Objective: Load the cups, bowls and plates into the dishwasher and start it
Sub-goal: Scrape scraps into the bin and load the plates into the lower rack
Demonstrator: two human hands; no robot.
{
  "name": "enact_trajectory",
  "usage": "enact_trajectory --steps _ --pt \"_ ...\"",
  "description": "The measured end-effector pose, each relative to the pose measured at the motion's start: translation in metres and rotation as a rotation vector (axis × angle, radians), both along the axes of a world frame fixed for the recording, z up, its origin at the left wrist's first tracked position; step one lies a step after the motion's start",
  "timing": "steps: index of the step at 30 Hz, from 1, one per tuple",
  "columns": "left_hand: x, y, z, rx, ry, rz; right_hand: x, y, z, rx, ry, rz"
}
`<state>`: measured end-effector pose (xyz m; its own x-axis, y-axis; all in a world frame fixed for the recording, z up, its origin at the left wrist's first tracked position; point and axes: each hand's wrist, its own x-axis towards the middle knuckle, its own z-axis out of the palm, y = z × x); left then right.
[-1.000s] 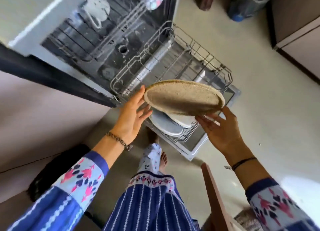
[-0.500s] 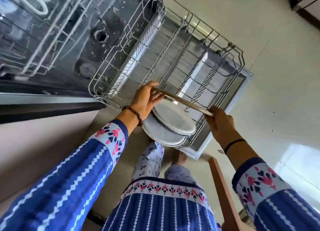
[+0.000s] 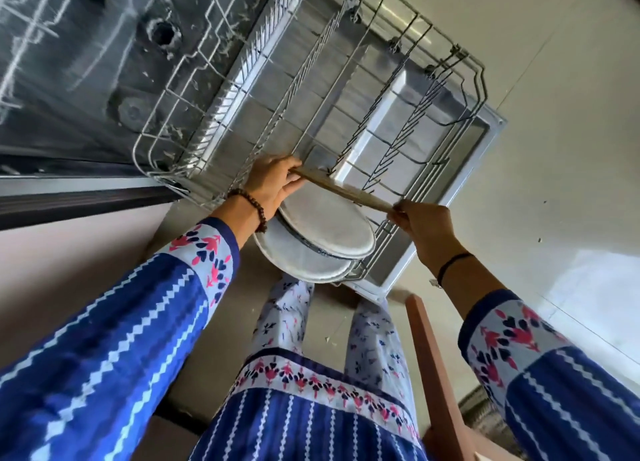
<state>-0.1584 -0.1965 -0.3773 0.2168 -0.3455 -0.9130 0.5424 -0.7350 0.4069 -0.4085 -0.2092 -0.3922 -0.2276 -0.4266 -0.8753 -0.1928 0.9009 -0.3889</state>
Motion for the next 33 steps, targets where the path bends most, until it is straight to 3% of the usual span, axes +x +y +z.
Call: enact_trajectory --steps 10,17,29,33 --pt "-0.035 0.0 0.021 0.008 -0.078 0.104 -0.014 -0.011 0.013 0.034 0.161 0.283" --pt "-0.093 0.008 0.055 0.034 -0.145 0.204 -0.033 -0.031 0.027 -0.124 0.165 0.18" --pt "-0.213 0.019 0.016 0.27 0.351 0.282 -0.069 -0.067 -0.008 -0.167 0.057 0.266" --pt "-0.233 0.01 -0.006 0.249 0.446 0.556 -0.068 -0.07 -0.009 -0.205 0.03 0.262"
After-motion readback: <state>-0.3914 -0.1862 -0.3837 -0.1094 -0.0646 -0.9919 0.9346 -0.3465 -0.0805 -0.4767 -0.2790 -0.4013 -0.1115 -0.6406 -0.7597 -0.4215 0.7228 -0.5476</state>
